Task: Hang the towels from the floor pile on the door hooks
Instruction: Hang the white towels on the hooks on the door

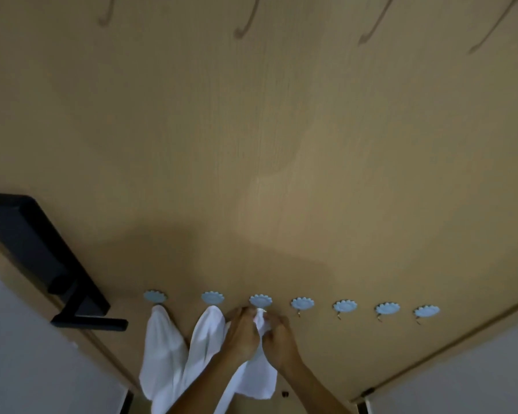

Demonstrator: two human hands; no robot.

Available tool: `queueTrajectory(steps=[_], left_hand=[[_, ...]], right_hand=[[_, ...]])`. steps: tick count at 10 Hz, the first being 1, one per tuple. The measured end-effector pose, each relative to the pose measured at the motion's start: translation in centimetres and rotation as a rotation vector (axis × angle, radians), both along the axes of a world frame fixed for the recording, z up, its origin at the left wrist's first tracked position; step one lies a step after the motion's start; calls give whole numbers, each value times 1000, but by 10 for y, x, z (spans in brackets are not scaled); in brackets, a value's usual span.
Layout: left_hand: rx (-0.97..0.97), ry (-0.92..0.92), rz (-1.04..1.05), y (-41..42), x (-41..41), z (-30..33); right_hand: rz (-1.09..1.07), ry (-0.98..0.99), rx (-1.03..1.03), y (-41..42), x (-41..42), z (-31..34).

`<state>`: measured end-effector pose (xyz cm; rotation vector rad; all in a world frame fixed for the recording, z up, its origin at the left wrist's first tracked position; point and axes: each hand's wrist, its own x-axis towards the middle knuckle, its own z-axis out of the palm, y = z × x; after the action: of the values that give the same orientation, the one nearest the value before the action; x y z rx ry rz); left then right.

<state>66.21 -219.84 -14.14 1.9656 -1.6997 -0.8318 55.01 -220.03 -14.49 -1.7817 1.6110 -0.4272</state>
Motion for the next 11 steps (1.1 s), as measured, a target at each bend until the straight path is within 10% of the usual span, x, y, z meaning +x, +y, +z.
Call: queueTrajectory(steps=[4,11], left_hand=[[132,319,30,-2,-17,-8],[149,127,-47,1,14,-4]], right_hand=[[-47,-164,-50,-2,-9,7],[30,-85,69,1,3,4]])
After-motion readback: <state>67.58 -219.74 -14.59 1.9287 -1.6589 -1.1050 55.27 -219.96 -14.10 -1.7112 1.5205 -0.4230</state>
